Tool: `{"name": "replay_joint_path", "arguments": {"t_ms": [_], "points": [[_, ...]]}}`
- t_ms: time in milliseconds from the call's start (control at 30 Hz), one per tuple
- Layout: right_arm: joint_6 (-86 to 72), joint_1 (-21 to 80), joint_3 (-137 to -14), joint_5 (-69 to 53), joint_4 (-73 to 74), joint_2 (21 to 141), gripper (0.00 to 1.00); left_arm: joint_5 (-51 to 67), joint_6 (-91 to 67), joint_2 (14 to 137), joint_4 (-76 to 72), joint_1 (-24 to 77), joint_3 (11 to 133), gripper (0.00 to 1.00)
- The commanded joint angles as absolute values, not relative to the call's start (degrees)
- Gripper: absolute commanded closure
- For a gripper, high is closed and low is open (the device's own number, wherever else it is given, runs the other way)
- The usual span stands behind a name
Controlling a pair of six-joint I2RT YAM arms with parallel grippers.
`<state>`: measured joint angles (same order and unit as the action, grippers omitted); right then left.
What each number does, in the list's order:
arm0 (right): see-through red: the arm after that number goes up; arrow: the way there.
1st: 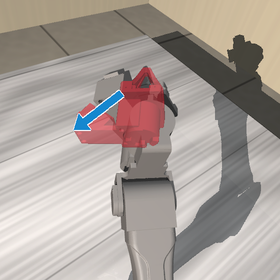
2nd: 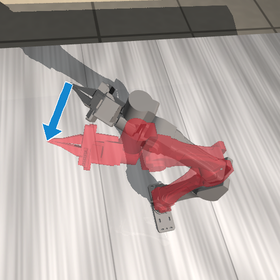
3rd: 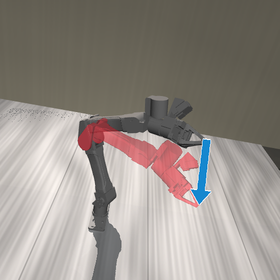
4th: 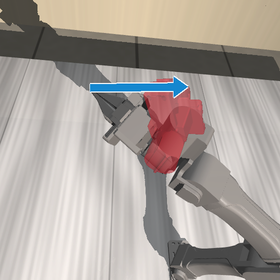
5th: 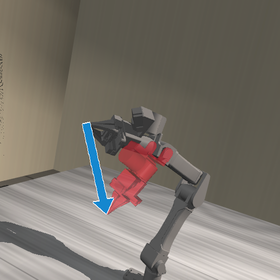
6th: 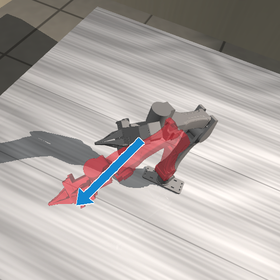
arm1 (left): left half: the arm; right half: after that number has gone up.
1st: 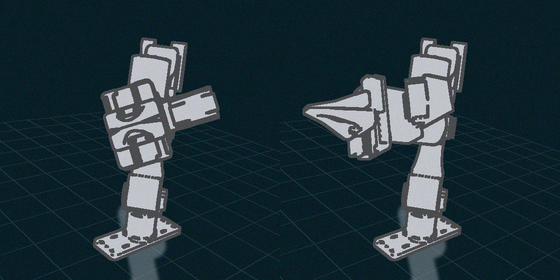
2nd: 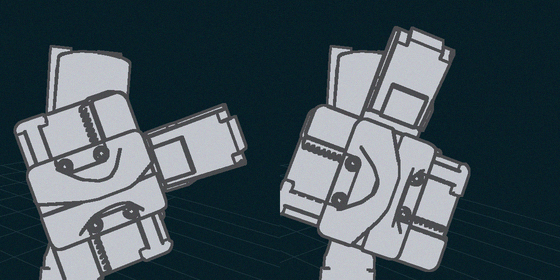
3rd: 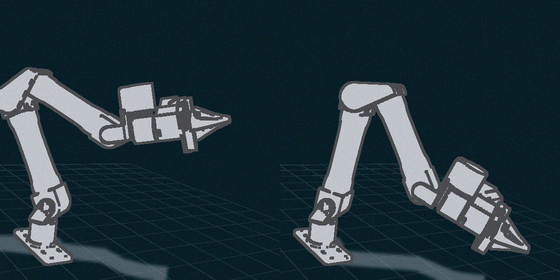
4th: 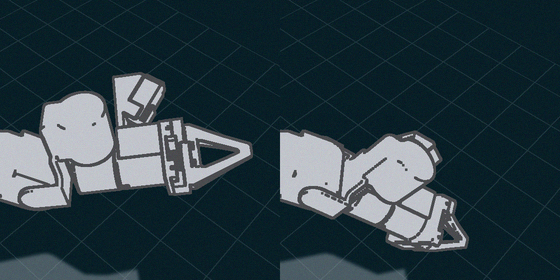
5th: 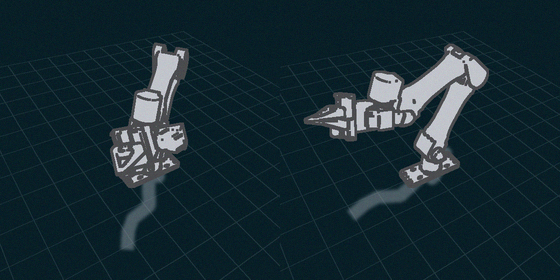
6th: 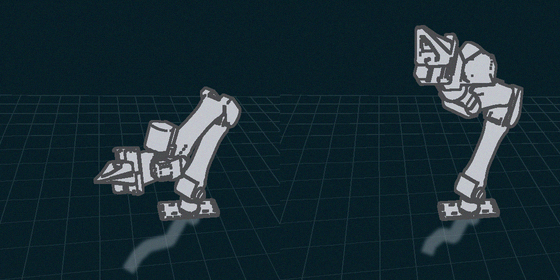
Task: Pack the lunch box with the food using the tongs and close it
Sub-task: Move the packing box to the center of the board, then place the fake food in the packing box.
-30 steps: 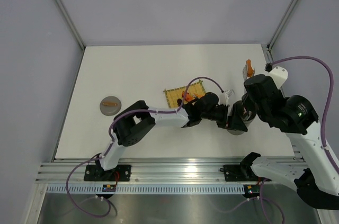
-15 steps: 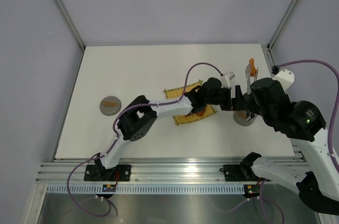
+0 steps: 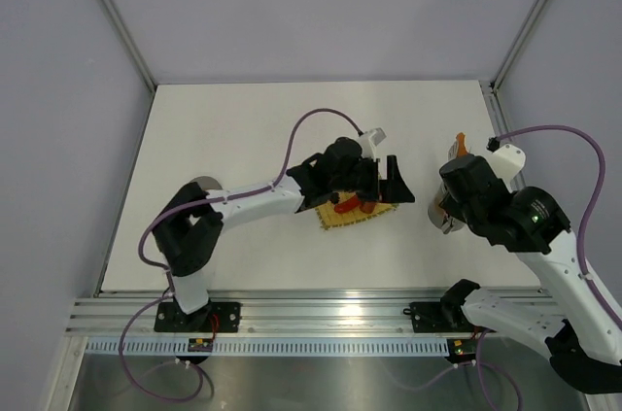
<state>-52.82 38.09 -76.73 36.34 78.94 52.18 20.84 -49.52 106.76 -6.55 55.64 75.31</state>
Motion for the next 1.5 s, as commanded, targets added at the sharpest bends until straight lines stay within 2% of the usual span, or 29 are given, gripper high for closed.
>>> {"name": "replay_joint_path", "arguments": {"t_ms": [0, 267, 533, 1467], "points": [[-58.9, 38.5, -76.7, 38.2, 93.4, 51.2, 1.00, 16.5, -44.0, 97.8, -2.0, 52.0, 72.4, 0.06], [-62.6, 38.5, -71.3, 35.2, 93.5, 48.5, 1.00, 12.7, -40.3, 89.9, 5.3, 47.6, 70.4, 0.06], [-63.9, 38.5, -68.4, 32.9, 93.6, 45.4, 1.00, 13.1, -40.3, 89.9, 7.6, 45.6, 71.8, 0.06], [-67.9, 38.5, -62.8, 32.6, 93.7, 46.3, 1.00, 14.8, -40.5, 91.8, 8.4, 45.2, 72.7, 0.06]]}}
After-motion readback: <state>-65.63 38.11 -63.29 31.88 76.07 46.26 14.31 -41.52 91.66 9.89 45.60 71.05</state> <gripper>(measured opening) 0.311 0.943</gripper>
